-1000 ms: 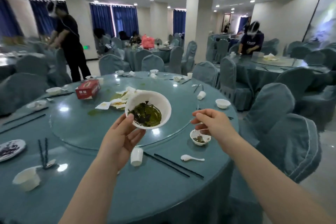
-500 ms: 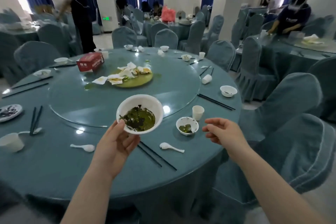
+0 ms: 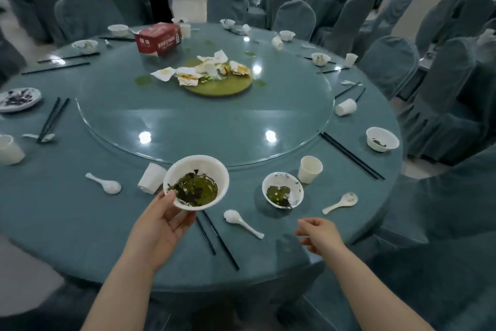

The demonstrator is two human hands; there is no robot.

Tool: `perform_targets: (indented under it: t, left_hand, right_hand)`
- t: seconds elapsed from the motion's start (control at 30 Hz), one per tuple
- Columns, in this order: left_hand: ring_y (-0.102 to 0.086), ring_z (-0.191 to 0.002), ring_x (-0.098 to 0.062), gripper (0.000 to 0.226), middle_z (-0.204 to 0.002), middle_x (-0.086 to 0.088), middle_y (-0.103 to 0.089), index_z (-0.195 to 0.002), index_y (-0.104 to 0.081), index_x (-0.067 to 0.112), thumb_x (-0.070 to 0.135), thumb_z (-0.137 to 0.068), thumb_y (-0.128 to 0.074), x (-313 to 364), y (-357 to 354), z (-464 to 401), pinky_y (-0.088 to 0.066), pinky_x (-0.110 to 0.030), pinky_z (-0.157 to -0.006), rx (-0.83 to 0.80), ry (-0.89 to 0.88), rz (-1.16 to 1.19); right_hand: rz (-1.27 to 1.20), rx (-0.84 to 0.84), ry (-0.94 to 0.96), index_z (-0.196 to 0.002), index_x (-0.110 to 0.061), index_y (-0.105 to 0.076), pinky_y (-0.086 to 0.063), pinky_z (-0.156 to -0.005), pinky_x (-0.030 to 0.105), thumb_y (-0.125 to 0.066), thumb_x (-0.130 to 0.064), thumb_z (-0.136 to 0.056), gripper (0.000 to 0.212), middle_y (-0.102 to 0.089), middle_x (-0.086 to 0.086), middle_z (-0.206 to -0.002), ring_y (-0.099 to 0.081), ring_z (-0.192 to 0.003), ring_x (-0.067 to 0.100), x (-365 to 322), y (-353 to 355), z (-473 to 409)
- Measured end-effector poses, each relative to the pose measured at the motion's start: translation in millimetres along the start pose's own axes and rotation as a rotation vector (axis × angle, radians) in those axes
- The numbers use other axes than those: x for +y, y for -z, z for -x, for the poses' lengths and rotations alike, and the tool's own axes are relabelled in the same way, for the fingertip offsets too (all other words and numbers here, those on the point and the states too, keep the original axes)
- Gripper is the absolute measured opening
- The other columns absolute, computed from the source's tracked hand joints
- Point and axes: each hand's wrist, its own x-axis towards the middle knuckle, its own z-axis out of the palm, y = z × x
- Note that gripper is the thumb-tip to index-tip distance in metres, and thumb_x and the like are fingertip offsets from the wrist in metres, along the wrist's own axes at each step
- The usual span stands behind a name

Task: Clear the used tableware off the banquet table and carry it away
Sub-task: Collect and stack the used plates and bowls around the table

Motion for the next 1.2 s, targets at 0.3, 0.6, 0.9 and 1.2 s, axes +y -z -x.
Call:
perform_targets:
  t: [0.3,0.6,0.9,1.2]
  left_hand:
    - [-0.071,-0.094,-0.018,0.026,-0.108,-0.002,-0.072,-0.119,-0.059,0.023,0.021,-0.094,-0.053,-28,-10,7,-0.051,-0.035,-0.080,0.149,-0.007,-0.033]
    - [-0.064,-0.105,-0.029,0.037,-0.119,-0.010,-0.066,-0.128,-0.055,0.015,0.018,-0.091,-0.058,-73,-18,29,-0.052,-0.038,-0.082,0.343,0.033,-0.002]
    - [-0.068,-0.099,-0.024,0.038,-0.116,-0.010,-0.068,-0.131,-0.052,0.016,0.017,-0.093,-0.055,-70,-68,2,-0.053,-0.037,-0.084,0.104,0.057,-0.052]
    - [-0.068,-0.085,-0.022,0.030,-0.095,-0.008,-0.071,-0.115,-0.065,0.019,0.036,-0.092,-0.054,-67,-98,-17,-0.057,-0.042,-0.083,-0.143,0.117,-0.178]
  right_hand:
    - [0.061,-0.116,-0.149,-0.088,-0.012,-0.054,-0.045,-0.054,0.028,-0.056,-0.047,-0.091,0.035,-0.070,0.013,-0.088,-0.060,-0.066,0.024,-26,-3,-57]
    - [0.043,-0.225,-0.127,-0.091,-0.001,-0.058,-0.038,-0.045,0.022,-0.059,-0.006,-0.088,0.005,-0.062,0.011,-0.067,-0.056,-0.052,0.016,-62,-2,-73]
    - [0.030,-0.495,0.175,-0.081,-0.012,-0.058,-0.038,-0.046,0.021,-0.067,-0.016,-0.087,0.011,-0.064,0.002,-0.062,-0.049,-0.044,0.010,-107,7,-5]
    - [-0.191,-0.310,0.142,-0.103,-0.008,-0.050,-0.054,-0.056,0.027,-0.061,-0.001,-0.085,0.022,-0.061,0.016,-0.100,-0.061,-0.070,0.021,-93,10,13]
